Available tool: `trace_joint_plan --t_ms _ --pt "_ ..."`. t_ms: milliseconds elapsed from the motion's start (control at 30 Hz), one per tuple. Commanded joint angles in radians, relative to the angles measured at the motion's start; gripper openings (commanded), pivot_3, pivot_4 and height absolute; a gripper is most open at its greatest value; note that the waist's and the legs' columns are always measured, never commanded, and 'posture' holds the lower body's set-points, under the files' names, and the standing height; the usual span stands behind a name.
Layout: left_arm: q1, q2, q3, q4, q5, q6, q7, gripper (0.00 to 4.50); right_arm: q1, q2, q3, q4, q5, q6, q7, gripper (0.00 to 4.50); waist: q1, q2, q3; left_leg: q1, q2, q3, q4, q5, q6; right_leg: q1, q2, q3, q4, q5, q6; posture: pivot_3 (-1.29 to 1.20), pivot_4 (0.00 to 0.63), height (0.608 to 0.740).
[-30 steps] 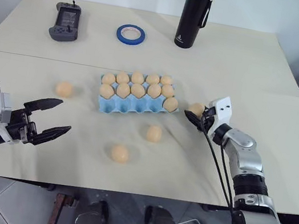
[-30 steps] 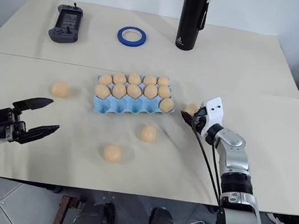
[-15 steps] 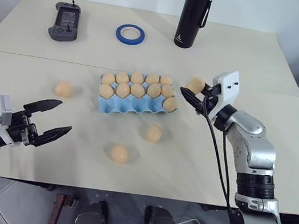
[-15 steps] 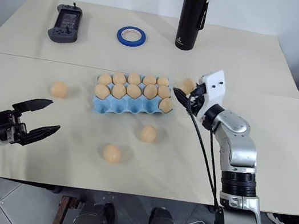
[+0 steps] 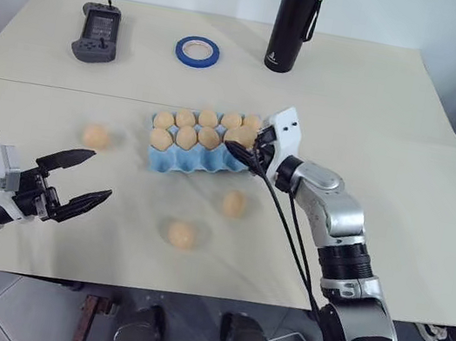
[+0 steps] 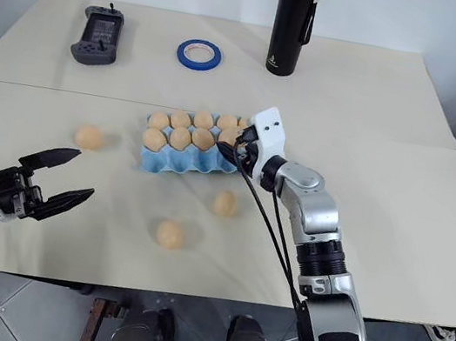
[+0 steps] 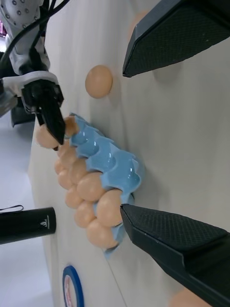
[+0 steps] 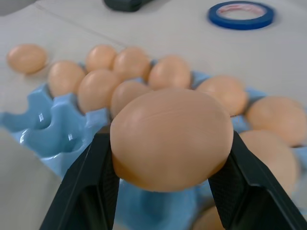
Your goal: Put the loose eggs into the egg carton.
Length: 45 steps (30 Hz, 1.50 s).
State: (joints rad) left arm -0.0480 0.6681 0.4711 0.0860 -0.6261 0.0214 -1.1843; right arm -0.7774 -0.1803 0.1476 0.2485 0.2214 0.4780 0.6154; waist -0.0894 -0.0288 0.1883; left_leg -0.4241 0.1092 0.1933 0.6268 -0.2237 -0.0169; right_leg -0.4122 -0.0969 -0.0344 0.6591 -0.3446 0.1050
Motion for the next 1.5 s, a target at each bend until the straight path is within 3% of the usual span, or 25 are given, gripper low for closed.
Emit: trace_joint_plan --t_ms 33,167,533,733,1033,1200,1500 --pt "0.015 -0.002 0.033 -0.037 -0.025 -0.016 0.007 4.5 0.001 0.004 0.002 -0.034 -0.002 -0.031 0.019 3.08 0.001 0.0 0.0 0.0 0.0 0.0 0.0 0.0 0.0 0.0 0.0 0.0 0.0 0.0 0.0 0.0 0.15 0.74" --pt "0.021 0.001 0.035 -0.038 -0.027 -0.019 0.011 4.5 0.021 -0.008 -0.002 -0.074 0.005 -0.016 0.023 4.46 0.002 0.0 0.0 0.0 0.0 0.0 0.0 0.0 0.0 0.0 0.0 0.0 0.0 0.0 0.0 0.0 0.15 0.74" --pt "0.004 0.006 0.029 -0.019 -0.03 -0.026 0.006 4.5 0.106 -0.145 -0.062 -0.306 0.102 0.042 0.143 4.46 0.004 0.0 0.0 0.0 0.0 0.0 -0.001 -0.001 0.0 0.0 -0.001 0.0 -0.002 0.0 0.0 0.0 0.15 0.74" --pt "-0.008 0.017 0.048 0.032 -0.03 -0.051 -0.023 4.5 0.321 -0.421 -0.187 -0.466 0.263 0.096 0.39 4.46 0.017 -0.001 0.0 0.0 0.0 0.0 -0.002 -0.004 0.002 0.002 -0.001 -0.002 -0.007 0.0 0.0 0.0 0.15 0.74" --pt "-0.006 0.035 0.063 0.121 -0.052 -0.067 -0.159 4.5 0.539 -0.602 -0.278 -0.436 0.281 -0.032 0.559 4.46 0.005 -0.001 0.0 0.001 0.001 0.004 0.001 -0.005 0.003 0.002 -0.002 -0.005 -0.007 0.0 0.0 0.0 0.15 0.74" --pt "-0.022 0.06 0.041 0.18 -0.033 -0.107 -0.271 4.5 0.527 -0.57 -0.247 -0.479 0.288 0.005 0.498 4.46 0.003 -0.001 0.0 0.002 0.003 0.006 0.002 -0.005 0.003 0.002 -0.002 -0.005 -0.007 0.001 -0.001 0.0 0.15 0.74" --pt "-0.038 0.07 0.004 0.244 -0.004 -0.183 -0.358 4.5 0.413 -0.359 -0.12 -0.543 0.257 0.04 0.292 4.46 0.005 -0.001 0.0 0.002 0.008 0.007 0.002 -0.007 -0.003 0.0 -0.002 -0.012 -0.006 0.003 -0.006 0.0 0.15 0.74"
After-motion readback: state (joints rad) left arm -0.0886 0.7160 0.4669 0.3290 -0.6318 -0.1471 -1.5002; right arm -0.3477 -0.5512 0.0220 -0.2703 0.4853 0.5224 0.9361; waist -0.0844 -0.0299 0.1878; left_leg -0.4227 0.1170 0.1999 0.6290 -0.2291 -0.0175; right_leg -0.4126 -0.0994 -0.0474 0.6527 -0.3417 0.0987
